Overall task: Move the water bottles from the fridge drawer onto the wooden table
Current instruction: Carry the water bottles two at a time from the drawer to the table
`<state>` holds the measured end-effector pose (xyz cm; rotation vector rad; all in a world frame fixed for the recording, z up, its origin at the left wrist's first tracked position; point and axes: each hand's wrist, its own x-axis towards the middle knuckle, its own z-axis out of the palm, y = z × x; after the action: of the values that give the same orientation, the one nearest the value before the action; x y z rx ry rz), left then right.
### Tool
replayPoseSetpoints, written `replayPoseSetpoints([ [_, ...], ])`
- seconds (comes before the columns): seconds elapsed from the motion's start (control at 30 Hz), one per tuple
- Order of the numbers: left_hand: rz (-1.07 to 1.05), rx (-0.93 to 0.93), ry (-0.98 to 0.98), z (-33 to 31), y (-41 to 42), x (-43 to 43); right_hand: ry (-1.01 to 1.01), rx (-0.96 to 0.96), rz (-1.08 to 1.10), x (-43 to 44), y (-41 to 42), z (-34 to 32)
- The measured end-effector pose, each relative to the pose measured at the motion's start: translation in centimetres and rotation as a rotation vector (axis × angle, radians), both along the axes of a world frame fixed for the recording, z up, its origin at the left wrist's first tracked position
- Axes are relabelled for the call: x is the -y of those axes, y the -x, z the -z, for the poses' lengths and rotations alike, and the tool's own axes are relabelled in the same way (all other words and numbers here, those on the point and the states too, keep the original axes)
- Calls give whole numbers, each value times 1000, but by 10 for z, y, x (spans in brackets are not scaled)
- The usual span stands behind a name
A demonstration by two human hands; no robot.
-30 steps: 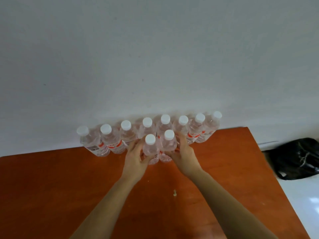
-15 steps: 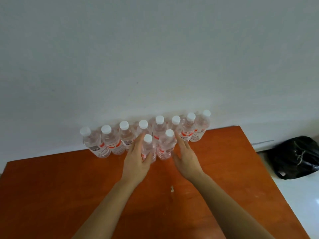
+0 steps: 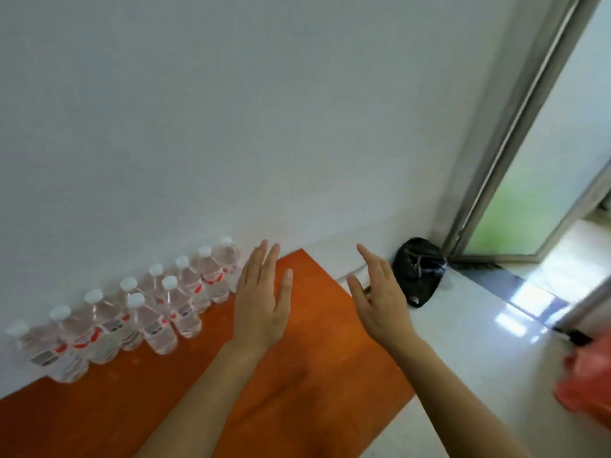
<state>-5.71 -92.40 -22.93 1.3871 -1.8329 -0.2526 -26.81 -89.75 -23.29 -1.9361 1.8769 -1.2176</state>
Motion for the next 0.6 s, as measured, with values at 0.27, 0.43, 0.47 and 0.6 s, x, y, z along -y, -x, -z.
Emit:
replayPoseSetpoints([
  [0.27,515,59,88,-35,272,-143,127,-17,565,-236,235,-22],
  [0.43,767,99,118,-39,409,-233,159,16,831,-370,340,-14],
  [0.47,811,115,125,-36,432,-248,155,18,873,-391,358,-11],
  [0.6,971,129,188,-18,527,-292,114,8,1051,-459,423,6],
])
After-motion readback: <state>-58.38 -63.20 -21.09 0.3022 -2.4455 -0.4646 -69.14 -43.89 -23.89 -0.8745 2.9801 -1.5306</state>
